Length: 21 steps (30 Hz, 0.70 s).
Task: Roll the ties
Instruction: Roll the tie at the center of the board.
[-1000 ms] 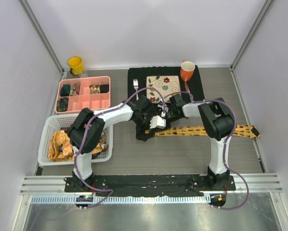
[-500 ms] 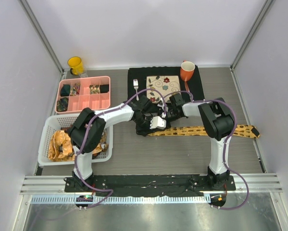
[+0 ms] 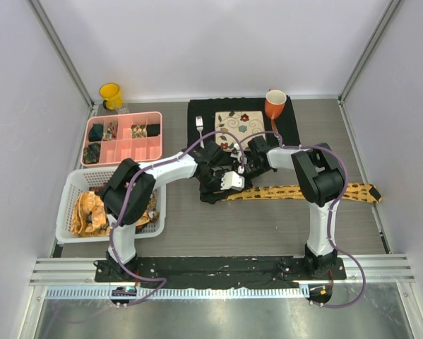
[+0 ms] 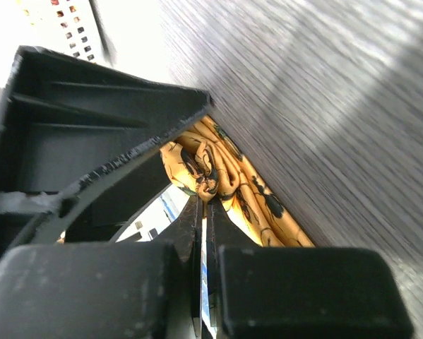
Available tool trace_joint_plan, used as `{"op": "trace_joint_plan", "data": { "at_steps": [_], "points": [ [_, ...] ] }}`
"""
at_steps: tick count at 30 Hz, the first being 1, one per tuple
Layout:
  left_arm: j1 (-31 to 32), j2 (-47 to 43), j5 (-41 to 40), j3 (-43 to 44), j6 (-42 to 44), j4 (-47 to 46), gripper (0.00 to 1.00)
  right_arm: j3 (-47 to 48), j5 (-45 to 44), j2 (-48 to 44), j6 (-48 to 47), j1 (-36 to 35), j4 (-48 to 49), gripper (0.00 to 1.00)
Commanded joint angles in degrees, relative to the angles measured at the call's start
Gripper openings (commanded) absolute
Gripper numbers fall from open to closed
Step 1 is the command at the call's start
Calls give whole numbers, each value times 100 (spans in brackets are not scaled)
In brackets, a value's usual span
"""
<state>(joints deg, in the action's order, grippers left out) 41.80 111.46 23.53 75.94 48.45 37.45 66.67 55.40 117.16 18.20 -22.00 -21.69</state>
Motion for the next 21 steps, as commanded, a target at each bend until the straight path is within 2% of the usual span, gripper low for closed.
{"op": "trace_joint_plan", "data": {
  "at_steps": [1, 12, 15, 17, 21],
  "points": [
    [30, -10, 20, 87, -256, -9, 68, 197, -187, 87, -238, 29, -177, 1],
    [258, 104, 126, 166, -634, -555, 73, 171, -564, 202, -527, 29, -291, 1],
    [285, 139, -6, 184, -739, -546, 68, 170, -749, 193, -703, 46, -405, 1],
    [241, 52, 20, 123, -766, -511, 67, 170, -916, 219, -826, 64, -441, 1],
    [-162, -308, 415, -271, -583, -520, 72, 188, -1154, 272, -958, 73, -538, 1]
  ]
}}
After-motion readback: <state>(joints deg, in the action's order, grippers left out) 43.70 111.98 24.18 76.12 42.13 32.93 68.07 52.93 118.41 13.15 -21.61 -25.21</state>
